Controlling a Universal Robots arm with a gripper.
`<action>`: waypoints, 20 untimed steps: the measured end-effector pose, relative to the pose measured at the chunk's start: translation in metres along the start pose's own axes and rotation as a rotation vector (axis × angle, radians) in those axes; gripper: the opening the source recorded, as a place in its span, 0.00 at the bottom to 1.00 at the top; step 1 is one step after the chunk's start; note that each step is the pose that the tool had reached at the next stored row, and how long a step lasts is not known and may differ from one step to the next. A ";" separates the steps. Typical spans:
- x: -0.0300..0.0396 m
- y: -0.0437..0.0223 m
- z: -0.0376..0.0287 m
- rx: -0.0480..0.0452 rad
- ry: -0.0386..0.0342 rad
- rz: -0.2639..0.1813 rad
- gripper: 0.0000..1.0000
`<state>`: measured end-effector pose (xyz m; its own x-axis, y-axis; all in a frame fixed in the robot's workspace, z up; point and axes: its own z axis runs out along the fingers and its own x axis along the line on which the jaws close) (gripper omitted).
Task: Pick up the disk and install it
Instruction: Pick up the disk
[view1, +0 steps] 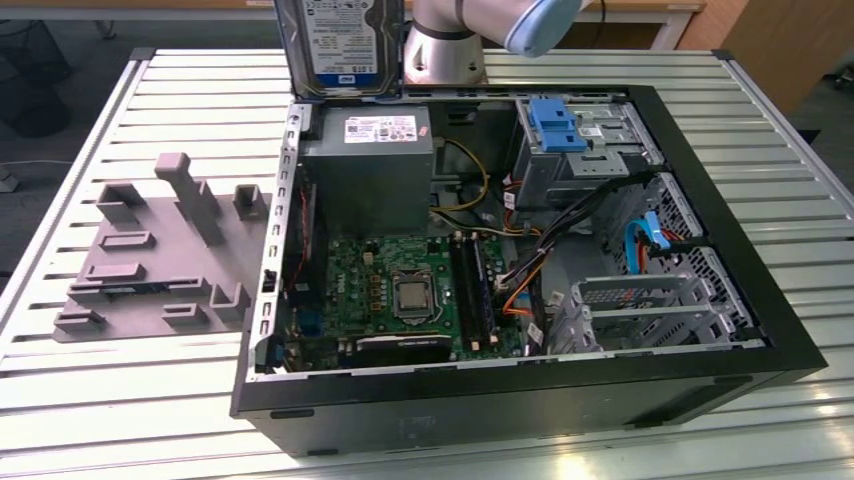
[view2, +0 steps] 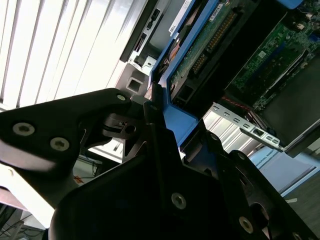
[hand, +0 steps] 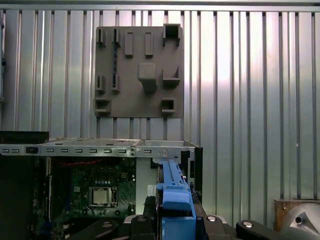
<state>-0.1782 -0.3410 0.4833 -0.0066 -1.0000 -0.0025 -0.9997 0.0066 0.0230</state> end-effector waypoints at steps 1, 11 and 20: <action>0.0000 -0.0008 0.0000 0.0000 0.0000 0.000 0.36; 0.0000 -0.0075 -0.0002 0.0001 0.0000 0.000 0.36; -0.0001 -0.0139 -0.0003 0.0000 0.0000 0.000 0.36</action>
<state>-0.1643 -0.3410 0.4833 -0.0066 -1.0000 -0.0025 -0.9997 0.0066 0.0230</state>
